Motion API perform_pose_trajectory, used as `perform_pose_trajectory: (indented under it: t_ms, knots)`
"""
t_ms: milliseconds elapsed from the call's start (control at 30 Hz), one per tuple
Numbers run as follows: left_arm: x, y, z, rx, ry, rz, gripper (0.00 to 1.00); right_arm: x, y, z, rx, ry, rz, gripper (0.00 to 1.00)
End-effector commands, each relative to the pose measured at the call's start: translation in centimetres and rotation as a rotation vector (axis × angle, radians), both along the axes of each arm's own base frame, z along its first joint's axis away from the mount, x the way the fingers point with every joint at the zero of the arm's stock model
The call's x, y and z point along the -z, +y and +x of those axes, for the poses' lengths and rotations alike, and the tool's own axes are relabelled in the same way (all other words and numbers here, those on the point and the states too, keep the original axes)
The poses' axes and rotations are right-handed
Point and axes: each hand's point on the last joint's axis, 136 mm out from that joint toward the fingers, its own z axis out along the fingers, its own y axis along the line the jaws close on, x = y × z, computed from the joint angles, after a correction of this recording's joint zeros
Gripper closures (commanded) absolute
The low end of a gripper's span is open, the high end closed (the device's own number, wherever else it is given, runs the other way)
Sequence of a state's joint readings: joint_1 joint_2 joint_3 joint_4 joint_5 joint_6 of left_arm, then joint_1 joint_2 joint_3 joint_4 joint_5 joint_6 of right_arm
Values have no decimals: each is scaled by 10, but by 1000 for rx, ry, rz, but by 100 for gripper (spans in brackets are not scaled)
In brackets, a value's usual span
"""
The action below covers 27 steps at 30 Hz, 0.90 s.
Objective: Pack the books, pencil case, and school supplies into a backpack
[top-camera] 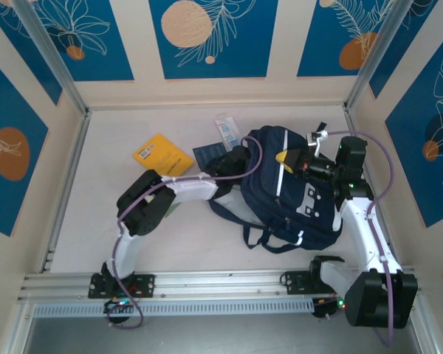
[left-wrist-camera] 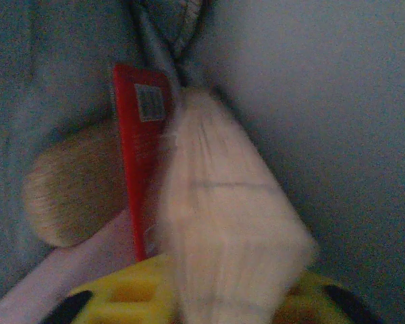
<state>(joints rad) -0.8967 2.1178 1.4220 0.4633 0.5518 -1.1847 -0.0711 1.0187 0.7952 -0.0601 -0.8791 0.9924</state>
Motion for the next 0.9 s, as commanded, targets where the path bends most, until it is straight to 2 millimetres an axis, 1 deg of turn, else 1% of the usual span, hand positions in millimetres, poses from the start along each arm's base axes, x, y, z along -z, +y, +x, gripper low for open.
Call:
perform_pose_trajectory:
  t_ms: [0,33,67,133,200,367,533,733,833,867]
  knots:
    - [17,-14,-19,74,31,60,55,-24,4,-8,-54,-119,14,100]
    - [19,-12,-19,75,30,70,46,-23,3,-8,-49,-116,12,100]
    - [19,-10,-20,75,26,88,40,-22,2,-8,-43,-113,9,100]
    - [12,-3,-23,85,-7,119,31,-18,0,-7,-24,-109,-8,100]
    - [3,4,-26,96,-45,147,26,-14,-3,-6,-4,-104,-34,100]
    - [-16,29,-33,104,-116,192,23,-1,-13,-4,72,-84,-122,100]
    - [-22,62,-35,70,-128,209,19,11,-21,-5,124,-70,-199,100]
    - [-22,76,-45,93,-118,193,17,18,-23,-6,136,-55,-218,100]
    - [-22,88,-44,73,-116,197,16,18,-23,-7,138,-56,-231,100]
    - [-25,90,-45,78,-117,184,16,18,-24,-7,142,-56,-235,100]
